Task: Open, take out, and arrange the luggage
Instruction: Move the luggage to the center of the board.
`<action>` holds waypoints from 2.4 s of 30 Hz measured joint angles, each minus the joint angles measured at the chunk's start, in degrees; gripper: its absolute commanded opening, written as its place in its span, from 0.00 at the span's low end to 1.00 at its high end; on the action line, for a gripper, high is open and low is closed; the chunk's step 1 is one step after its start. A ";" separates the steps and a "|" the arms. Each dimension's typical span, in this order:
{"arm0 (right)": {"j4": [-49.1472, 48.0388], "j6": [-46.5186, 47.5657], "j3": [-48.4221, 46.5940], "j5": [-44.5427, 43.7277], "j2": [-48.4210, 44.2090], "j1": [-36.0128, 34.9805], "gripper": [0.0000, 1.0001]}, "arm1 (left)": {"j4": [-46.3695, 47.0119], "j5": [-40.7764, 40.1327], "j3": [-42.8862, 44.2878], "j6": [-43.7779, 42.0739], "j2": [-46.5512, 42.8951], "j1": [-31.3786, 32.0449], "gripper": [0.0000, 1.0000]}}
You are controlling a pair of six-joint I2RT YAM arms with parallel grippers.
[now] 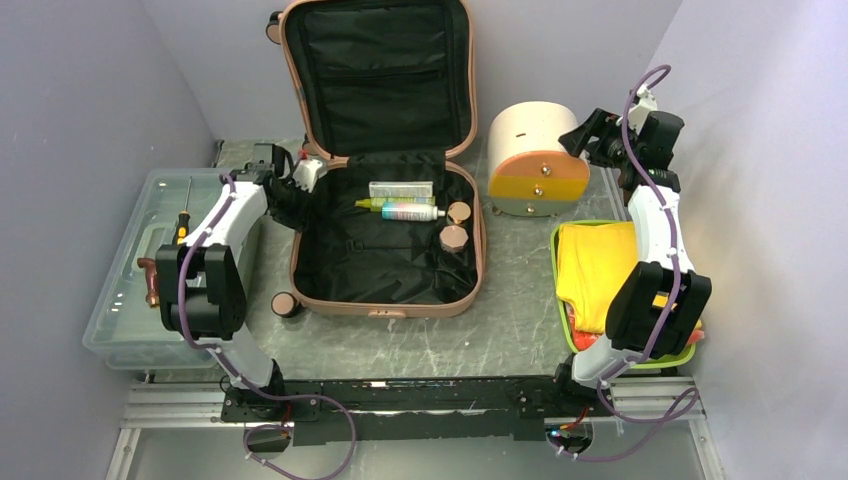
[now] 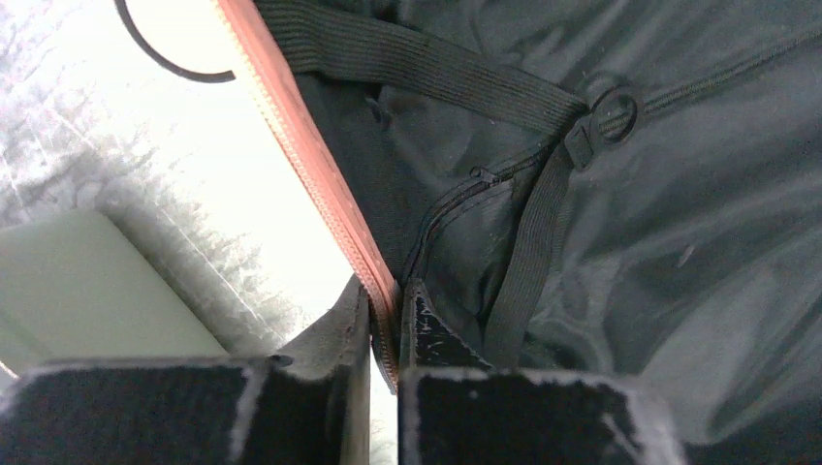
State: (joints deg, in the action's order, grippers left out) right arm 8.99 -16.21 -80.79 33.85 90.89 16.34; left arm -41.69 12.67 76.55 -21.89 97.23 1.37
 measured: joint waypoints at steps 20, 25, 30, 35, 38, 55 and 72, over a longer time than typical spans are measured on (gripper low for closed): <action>-0.57 -1.27 0.94 2.71 0.00 0.87 0.79 | 1.68 1.42 1.03 5.14 1.11 -8.70 0.23; -0.85 -1.33 0.94 2.71 0.00 0.87 0.79 | 1.73 3.61 1.03 4.13 1.11 -9.79 0.60; -0.90 -1.31 0.94 2.71 0.02 0.87 0.79 | 1.68 4.46 2.43 2.75 0.70 -10.05 0.66; -0.83 -0.79 0.92 2.69 0.11 0.87 0.79 | 1.60 4.07 8.15 1.27 -1.31 -5.90 0.67; 0.24 0.28 0.50 2.56 0.31 0.87 0.79 | 1.75 3.80 13.03 0.24 -1.90 -0.39 0.67; 5.97 5.95 0.24 1.05 0.15 1.97 0.80 | -0.76 5.29 41.00 1.53 23.32 38.82 0.68; 5.81 5.46 3.48 4.61 -6.49 4.35 0.80 | 1.14 -3.21 49.05 5.31 36.48 41.38 0.49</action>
State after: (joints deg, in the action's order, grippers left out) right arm 14.81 -10.74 -77.32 38.46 84.40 20.69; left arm -40.56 9.45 125.60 -16.58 133.71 42.74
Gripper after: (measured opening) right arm 0.796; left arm 0.625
